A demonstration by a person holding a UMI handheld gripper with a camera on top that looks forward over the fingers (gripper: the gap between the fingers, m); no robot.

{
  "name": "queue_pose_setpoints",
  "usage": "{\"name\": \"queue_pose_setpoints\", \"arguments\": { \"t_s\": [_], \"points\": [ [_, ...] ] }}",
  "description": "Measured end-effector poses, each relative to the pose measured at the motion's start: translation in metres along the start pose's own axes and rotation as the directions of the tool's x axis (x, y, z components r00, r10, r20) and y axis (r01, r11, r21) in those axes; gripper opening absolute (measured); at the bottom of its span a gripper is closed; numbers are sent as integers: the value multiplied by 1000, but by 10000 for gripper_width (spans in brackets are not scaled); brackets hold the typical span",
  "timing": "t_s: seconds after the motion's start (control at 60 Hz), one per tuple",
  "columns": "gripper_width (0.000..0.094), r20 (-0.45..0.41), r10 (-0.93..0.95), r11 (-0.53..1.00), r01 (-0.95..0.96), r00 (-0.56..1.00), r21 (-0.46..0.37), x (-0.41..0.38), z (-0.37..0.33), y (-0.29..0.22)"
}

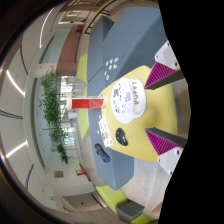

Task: Arrange mouse

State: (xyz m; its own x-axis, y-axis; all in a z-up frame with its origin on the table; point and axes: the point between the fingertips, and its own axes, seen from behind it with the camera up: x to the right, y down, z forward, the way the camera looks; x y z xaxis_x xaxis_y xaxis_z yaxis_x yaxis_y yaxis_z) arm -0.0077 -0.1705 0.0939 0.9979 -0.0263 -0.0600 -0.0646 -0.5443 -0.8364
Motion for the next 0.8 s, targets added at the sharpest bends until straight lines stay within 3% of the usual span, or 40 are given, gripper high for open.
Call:
{"name": "queue_pose_setpoints", "arguments": {
  "t_s": [0.15,0.333,0.5,0.8],
  "points": [
    [814,52,-4,1000,4,999,-10,-8,16,-7],
    [814,158,-57,998,60,986,-18,-76,51,-15],
    [809,241,-100,993,113,965,-41,-134,121,-18],
    [816,178,-84,991,101,980,-89,-156,234,-18]
  ]
}}
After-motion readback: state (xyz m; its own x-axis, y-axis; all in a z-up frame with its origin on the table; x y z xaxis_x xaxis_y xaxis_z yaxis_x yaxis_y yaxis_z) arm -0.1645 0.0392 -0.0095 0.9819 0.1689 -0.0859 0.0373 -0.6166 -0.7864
